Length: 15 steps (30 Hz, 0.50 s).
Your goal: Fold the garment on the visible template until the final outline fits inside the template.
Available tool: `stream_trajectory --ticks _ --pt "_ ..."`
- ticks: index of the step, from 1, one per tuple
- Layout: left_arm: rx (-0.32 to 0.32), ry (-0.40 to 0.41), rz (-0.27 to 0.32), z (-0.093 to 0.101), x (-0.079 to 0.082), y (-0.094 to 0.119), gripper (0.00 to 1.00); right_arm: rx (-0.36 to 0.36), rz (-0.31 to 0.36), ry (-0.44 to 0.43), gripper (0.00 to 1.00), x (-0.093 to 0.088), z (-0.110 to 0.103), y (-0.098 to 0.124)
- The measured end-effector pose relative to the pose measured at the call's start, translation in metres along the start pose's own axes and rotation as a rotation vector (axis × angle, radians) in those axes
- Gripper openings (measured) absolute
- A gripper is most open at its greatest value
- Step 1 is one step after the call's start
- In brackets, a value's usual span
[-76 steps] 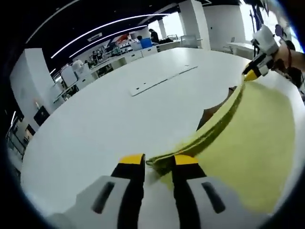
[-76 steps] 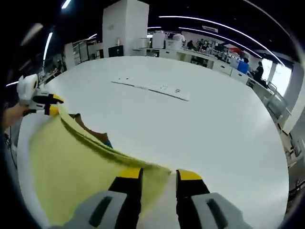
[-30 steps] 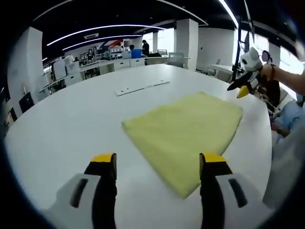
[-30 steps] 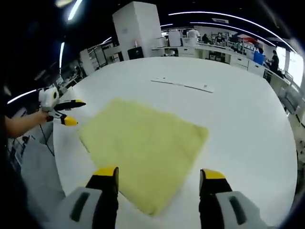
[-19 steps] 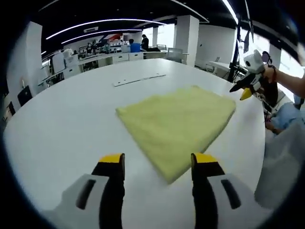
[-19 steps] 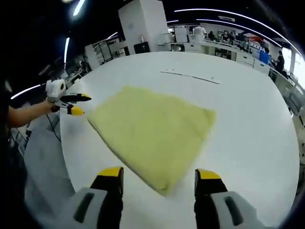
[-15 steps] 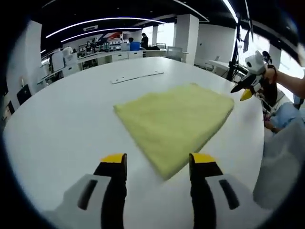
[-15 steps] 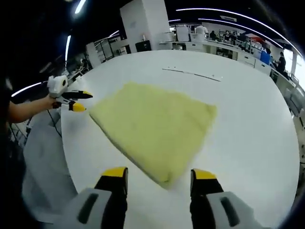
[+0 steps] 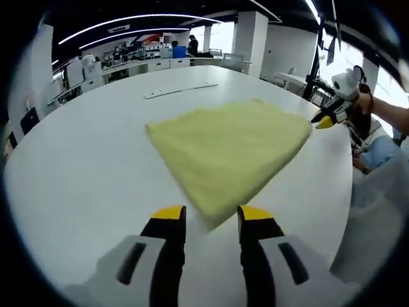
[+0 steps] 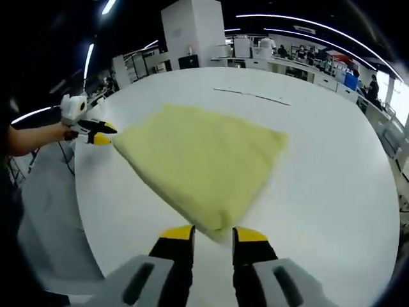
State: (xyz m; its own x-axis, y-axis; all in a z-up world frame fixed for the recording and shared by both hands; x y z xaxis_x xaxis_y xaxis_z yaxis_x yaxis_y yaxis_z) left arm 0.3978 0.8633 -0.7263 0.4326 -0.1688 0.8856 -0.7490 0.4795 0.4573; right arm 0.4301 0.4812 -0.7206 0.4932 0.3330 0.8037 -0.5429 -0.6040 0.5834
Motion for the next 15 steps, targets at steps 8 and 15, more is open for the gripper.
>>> stream_trajectory --ticks 8,15 --pt "-0.003 0.019 -0.008 0.002 -0.004 -0.007 0.22 -0.011 -0.006 -0.004 0.1 -0.008 0.003 -0.005" --pt "-0.022 0.024 -0.018 0.006 -0.007 -0.011 0.18 -0.021 -0.002 -0.041 0.07 -0.011 0.006 -0.009"
Point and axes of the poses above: the point that each gripper's makers call its tool centre point, and the gripper's own axes: y roughly backward along the fingers, z roughly to its right, x roughly out of its top, the point moved 4 cm from there along y, roughly backward along the fingers, and after that the axes turned 13 degrees about z, right-handed, at the moved point
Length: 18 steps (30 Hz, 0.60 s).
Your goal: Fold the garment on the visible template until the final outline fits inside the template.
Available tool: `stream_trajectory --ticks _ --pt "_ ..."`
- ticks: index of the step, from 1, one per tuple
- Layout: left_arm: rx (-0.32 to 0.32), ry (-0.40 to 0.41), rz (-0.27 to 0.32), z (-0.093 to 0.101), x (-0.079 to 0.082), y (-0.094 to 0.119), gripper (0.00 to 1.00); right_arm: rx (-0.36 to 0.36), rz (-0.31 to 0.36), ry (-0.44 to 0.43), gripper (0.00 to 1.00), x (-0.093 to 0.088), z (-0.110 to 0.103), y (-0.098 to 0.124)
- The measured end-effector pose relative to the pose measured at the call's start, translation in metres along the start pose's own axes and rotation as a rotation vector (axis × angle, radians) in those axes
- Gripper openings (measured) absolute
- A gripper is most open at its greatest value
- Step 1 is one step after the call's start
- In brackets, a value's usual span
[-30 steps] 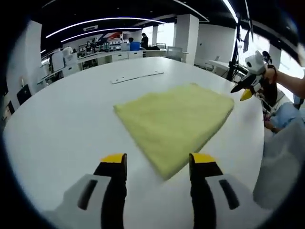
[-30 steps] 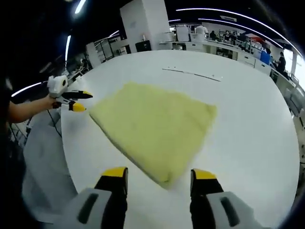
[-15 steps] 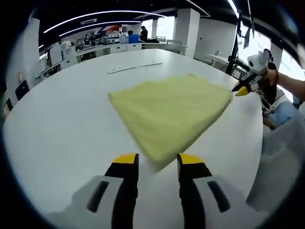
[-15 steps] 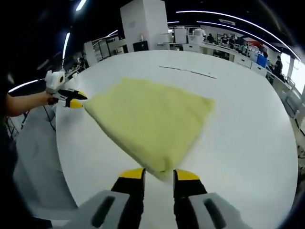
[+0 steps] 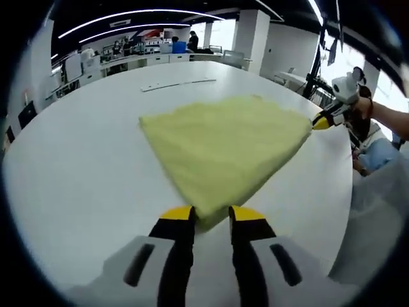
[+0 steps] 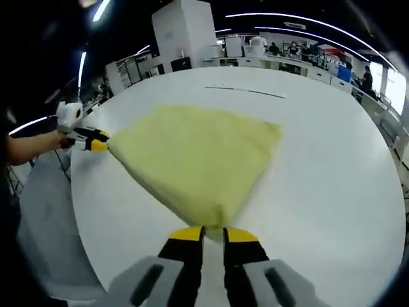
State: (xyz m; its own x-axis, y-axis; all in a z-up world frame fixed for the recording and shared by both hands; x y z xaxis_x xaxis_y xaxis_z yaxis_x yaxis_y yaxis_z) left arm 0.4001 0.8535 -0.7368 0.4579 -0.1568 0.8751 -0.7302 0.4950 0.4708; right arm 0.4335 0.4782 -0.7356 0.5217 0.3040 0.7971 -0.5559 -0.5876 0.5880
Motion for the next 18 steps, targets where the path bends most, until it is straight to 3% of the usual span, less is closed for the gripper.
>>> stream_trajectory --ticks 5,11,15,18 --pt "0.005 0.002 -0.003 -0.0024 -0.0008 0.0004 0.1 -0.001 0.008 -0.025 0.0 -0.0007 0.0 -0.0011" --pt "0.005 -0.024 -0.021 -0.0036 -0.0022 0.0013 0.02 -0.006 0.015 -0.031 0.0 -0.0004 0.0017 -0.0003" --pt "-0.008 -0.046 -0.009 -0.003 -0.0001 0.0004 0.0 -0.01 0.029 0.009 0.0 0.0045 0.0049 0.0033" --pt "-0.01 -0.058 -0.018 -0.0029 0.0009 0.0011 0.0 -0.005 -0.003 0.049 0.0 0.0042 0.0081 0.0069"
Point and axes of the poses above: the point that each gripper's makers call its tool centre point, and the gripper's own axes: y roughly backward along the fingers, z roughly to its right, x roughly out of its top, the point moved 4 cm from there along y, roughly backward along the fingers, and after that the axes turned 13 degrees about z, right-handed, at the moved point
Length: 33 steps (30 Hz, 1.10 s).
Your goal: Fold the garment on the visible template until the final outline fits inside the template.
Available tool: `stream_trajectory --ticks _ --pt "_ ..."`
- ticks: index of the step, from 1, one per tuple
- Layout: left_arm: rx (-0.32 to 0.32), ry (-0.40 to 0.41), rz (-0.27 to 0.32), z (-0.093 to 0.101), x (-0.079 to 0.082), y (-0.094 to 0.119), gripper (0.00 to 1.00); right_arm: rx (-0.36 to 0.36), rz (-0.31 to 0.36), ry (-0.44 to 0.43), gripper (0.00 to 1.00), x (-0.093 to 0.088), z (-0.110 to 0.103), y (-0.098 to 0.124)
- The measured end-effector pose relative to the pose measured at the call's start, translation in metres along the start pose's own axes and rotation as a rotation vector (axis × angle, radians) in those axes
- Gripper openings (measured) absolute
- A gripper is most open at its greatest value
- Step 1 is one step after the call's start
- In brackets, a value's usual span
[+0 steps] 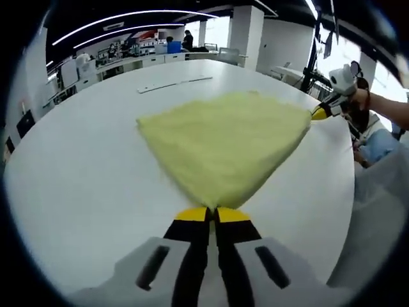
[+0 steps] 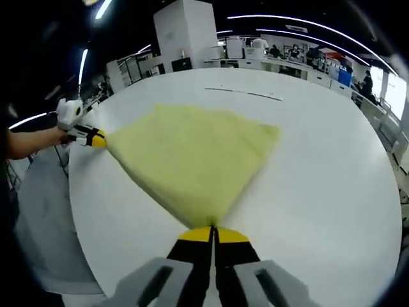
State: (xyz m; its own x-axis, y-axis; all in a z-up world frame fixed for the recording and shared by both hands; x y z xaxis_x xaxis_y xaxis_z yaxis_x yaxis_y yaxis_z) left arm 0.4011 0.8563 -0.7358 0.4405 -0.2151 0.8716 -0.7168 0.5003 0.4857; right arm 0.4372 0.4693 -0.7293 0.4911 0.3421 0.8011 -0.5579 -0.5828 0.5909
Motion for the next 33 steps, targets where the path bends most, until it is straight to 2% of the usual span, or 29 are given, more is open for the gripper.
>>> stream_trajectory --ticks 8,22,33 --pt "-0.004 -0.017 -0.014 0.001 0.0 0.002 0.0 0.032 -0.011 0.024 0.0 0.0 -0.002 0.005" --pt "-0.02 -0.022 -0.036 0.011 -0.01 0.013 0.0 0.084 -0.062 0.027 0.0 -0.017 -0.016 0.016" --pt "-0.04 -0.032 -0.045 0.018 -0.014 0.019 0.0 0.08 -0.045 -0.008 0.0 -0.02 -0.019 0.023"
Point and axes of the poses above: the point that each gripper's makers call its tool centre point, and the gripper's own axes: y roughly backward along the fingers, z roughly to its right, x roughly out of its top, the point moved 4 cm from there along y, roughly backward along the fingers, and after that the axes turned 13 degrees about z, right-handed, at the moved point
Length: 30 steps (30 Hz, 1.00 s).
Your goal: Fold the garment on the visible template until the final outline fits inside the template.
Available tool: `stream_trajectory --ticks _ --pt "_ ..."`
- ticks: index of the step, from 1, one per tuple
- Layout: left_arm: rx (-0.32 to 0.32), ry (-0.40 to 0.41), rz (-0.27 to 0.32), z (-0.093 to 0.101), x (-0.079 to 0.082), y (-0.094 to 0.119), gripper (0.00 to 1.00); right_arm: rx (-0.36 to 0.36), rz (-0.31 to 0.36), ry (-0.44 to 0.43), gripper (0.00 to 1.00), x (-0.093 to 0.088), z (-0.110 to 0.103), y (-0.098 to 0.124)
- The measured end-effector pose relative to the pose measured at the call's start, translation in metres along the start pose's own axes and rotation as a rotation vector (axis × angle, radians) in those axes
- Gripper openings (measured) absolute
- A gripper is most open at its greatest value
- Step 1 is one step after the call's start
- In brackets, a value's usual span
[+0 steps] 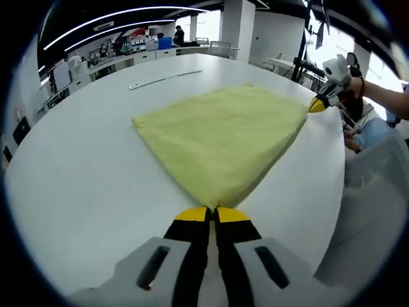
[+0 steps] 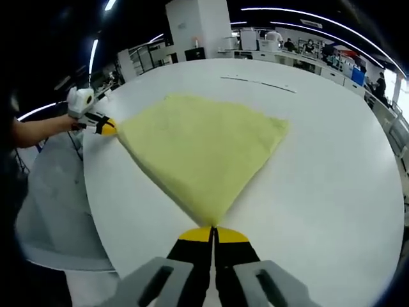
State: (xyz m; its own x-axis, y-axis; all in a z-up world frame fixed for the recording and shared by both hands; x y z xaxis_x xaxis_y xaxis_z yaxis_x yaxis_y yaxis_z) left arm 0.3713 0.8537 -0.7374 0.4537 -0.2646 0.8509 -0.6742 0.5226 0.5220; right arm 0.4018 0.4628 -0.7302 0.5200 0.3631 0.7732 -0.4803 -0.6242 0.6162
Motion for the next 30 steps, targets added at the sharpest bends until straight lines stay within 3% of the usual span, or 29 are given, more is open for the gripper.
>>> stream_trajectory --ticks 7,9,14,17,19,22,27,30 --pt "0.036 0.084 0.028 0.001 -0.004 0.002 0.06 -0.048 0.031 -0.065 0.01 0.002 0.001 -0.002" --pt "0.047 0.105 0.039 0.001 -0.004 0.004 0.13 -0.06 0.062 -0.091 0.1 0.006 0.001 -0.001" --pt "0.035 0.125 0.077 0.007 0.005 0.009 0.41 -0.084 0.107 -0.104 0.38 0.018 -0.004 0.001" --pt "0.033 0.143 0.105 0.011 0.012 0.014 0.49 -0.083 0.134 -0.102 0.49 0.028 -0.011 0.003" --pt "0.041 0.165 0.139 0.012 0.02 0.018 0.55 -0.08 0.149 -0.1 0.59 0.034 -0.016 0.005" --pt "0.051 0.26 0.222 0.016 0.037 0.025 0.68 -0.068 0.169 -0.103 0.68 0.044 -0.024 0.009" --pt "0.071 0.281 0.239 0.019 0.049 0.04 0.77 -0.046 0.176 -0.088 0.82 0.055 -0.043 0.018" --pt "0.095 0.265 0.249 0.02 0.053 0.048 0.84 -0.056 0.166 -0.091 0.95 0.058 -0.051 0.022"
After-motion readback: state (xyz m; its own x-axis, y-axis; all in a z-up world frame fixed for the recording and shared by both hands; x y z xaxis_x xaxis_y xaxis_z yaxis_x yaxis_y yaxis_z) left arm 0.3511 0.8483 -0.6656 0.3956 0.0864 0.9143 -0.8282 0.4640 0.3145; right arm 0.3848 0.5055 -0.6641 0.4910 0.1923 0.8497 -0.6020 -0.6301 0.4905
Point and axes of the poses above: the point that each gripper's makers call its tool centre point, and the gripper's own axes: y roughly backward along the fingers, z roughly to its right, x roughly out of its top, the point moved 4 cm from there along y, roughly backward along the fingers, and after that the axes turned 13 degrees about z, right-handed, at the moved point
